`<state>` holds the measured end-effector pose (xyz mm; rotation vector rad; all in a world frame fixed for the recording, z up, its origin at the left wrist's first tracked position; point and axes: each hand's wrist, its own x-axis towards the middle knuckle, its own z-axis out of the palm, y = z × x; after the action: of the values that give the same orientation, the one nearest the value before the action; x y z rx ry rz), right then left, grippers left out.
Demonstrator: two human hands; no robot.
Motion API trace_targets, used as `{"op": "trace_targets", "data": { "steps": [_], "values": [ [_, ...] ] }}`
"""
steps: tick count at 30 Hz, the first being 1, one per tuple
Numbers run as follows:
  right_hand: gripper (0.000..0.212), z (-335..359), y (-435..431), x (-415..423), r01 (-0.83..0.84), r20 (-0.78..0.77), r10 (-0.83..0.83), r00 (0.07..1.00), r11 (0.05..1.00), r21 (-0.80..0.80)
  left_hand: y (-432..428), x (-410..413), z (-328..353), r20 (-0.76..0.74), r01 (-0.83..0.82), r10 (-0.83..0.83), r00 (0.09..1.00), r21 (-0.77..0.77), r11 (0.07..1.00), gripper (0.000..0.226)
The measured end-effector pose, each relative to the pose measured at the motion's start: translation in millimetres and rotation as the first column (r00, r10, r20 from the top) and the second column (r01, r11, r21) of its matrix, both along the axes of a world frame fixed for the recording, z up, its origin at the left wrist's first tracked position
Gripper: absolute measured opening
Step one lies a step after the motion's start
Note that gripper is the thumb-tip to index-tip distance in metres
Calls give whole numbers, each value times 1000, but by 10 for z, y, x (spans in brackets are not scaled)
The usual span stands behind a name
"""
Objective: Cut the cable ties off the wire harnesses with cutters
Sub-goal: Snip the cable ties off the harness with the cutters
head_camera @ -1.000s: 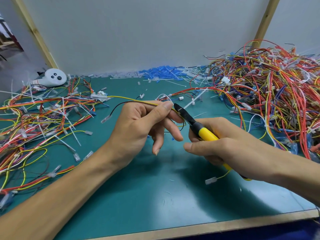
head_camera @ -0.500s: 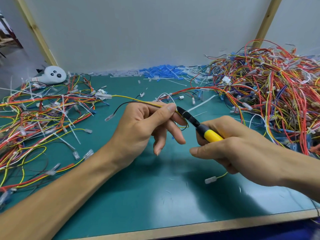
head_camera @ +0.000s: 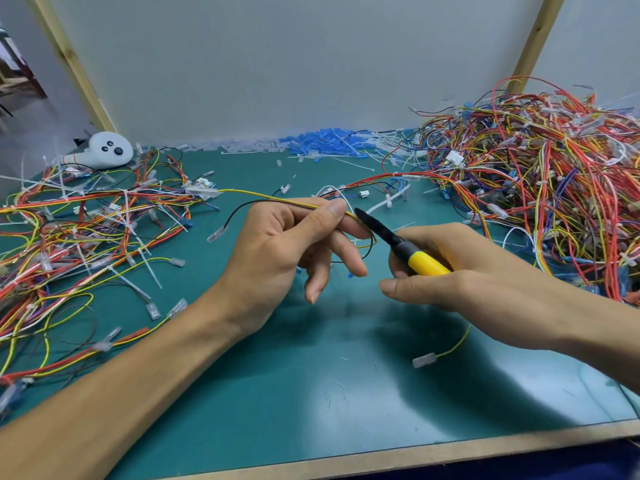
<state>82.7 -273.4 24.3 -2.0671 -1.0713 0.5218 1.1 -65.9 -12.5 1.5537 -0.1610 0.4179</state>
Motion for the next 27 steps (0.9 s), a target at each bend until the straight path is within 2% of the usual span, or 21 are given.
{"op": "trace_targets", "data": {
  "steps": [9, 15, 27],
  "values": [
    [49, 12, -37, -40, 6, -10, -6, 1000, 1000, -13, -1, 7, -22, 8, 0, 0, 1000, -5, 1000, 37],
    [39, 60, -63, -74, 13, -15, -14, 1000, 999, -42, -14, -11, -1, 10, 10, -10, 1000, -1, 1000, 36],
    [31, 94, -59, -90, 11, -7, -11, 1000, 996, -88, -14, -22, 15, -4, 23, -23, 1000, -22, 1000, 37]
  ]
}}
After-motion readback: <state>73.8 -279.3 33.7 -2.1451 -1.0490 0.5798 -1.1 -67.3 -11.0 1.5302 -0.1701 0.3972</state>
